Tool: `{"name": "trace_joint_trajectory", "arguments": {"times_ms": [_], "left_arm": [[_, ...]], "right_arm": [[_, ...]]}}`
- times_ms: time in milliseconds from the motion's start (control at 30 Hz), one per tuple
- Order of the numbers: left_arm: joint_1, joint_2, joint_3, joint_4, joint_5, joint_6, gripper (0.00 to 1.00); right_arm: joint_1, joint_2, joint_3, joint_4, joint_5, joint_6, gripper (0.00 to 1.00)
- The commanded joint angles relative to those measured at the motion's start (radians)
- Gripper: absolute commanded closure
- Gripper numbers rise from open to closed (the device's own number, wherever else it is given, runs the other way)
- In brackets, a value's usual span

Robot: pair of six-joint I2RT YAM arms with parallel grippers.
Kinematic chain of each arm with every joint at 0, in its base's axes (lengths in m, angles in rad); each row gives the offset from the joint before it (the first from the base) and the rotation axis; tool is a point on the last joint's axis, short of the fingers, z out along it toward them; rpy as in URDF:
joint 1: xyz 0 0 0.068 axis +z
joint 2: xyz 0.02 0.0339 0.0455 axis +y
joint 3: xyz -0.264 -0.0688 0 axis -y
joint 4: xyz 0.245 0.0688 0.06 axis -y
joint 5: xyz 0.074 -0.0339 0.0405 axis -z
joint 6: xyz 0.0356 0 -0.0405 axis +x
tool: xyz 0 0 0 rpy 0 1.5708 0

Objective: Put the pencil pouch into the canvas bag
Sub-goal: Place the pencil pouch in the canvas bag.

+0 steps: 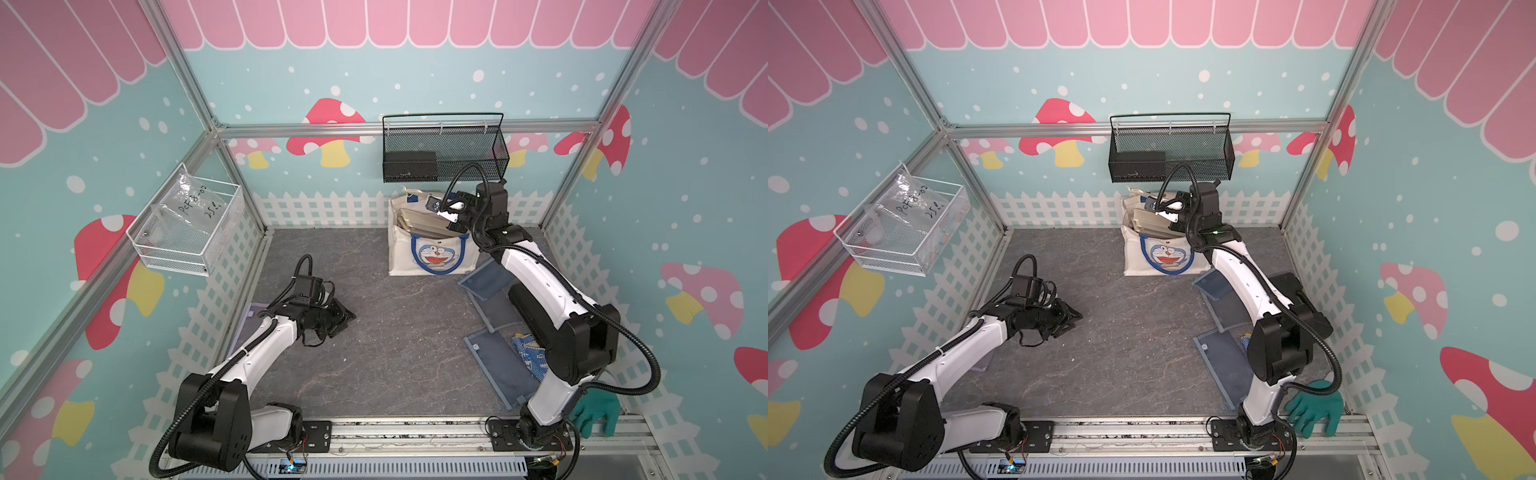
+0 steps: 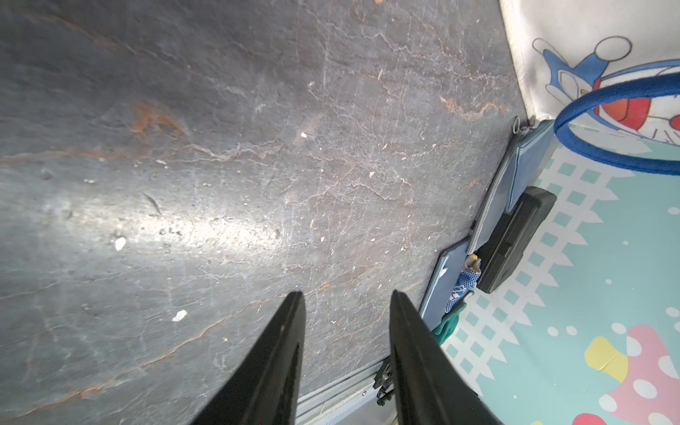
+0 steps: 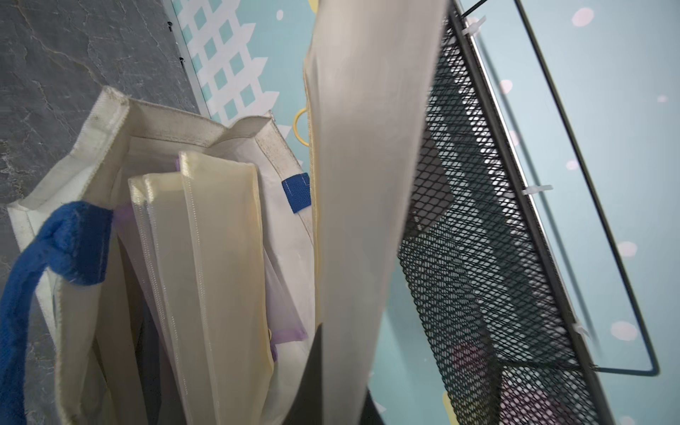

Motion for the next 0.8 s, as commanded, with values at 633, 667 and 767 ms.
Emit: {"name": "trace_joint_trajectory", "arguments": {"times_ms": [633,667,767], "left_arm": [[-0.004,0.03,0.027,0.047,-0.053,-0.044,0.59],[-0.005,0.033,0.032,0.048,-0.053,-0.043,0.59],[-0.004,0.041,0.038,0.051,-0.056,-0.037,0.59]], "right_arm": [[-0.029,0.133,-0.001,0.109,-0.038,0.027,0.7],[-0.028,0.128,-0.003,0.114,-0.034,0.026,0.66],[-0.028,0.117,-0.004,0.119,-0.021,0.018,0.6]]}}
